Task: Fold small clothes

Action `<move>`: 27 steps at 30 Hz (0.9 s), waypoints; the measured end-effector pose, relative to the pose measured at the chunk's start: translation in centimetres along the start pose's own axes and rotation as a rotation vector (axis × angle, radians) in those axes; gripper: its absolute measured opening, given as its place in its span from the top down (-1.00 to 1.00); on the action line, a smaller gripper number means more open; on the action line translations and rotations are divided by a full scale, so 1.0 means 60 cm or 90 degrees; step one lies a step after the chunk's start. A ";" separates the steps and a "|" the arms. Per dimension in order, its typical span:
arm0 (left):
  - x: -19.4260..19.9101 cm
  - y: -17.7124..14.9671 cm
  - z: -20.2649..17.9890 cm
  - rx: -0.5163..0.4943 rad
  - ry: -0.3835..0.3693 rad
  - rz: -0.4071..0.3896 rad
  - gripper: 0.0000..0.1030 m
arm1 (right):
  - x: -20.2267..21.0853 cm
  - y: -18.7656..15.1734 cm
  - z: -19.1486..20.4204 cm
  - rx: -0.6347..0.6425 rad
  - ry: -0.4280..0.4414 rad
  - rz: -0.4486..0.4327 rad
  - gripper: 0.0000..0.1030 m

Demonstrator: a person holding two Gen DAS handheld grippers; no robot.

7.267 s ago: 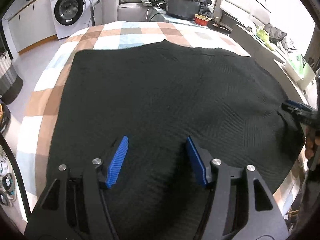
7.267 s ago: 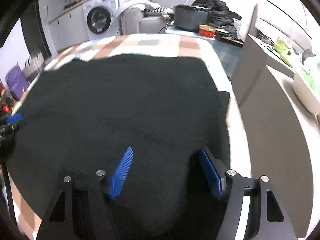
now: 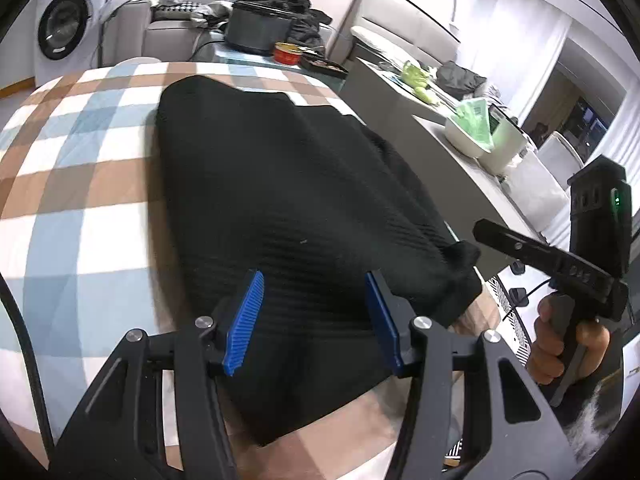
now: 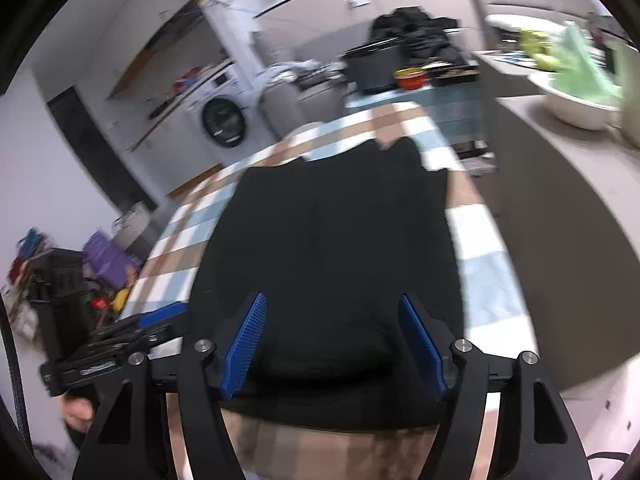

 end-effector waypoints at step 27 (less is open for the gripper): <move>-0.032 -0.111 -0.015 -0.062 0.049 0.058 -0.06 | 0.011 0.002 -0.004 0.029 0.151 0.078 0.82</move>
Point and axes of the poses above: each gripper's, at about its wrist camera, not at the fingertips, and x roughly against the way its jaws point, z to its left, y to its top, the point moved 4 cm from there along -x, roughly the way its jaws point, and after that the axes turned 15 degrees about z, right-handed, at the moved point
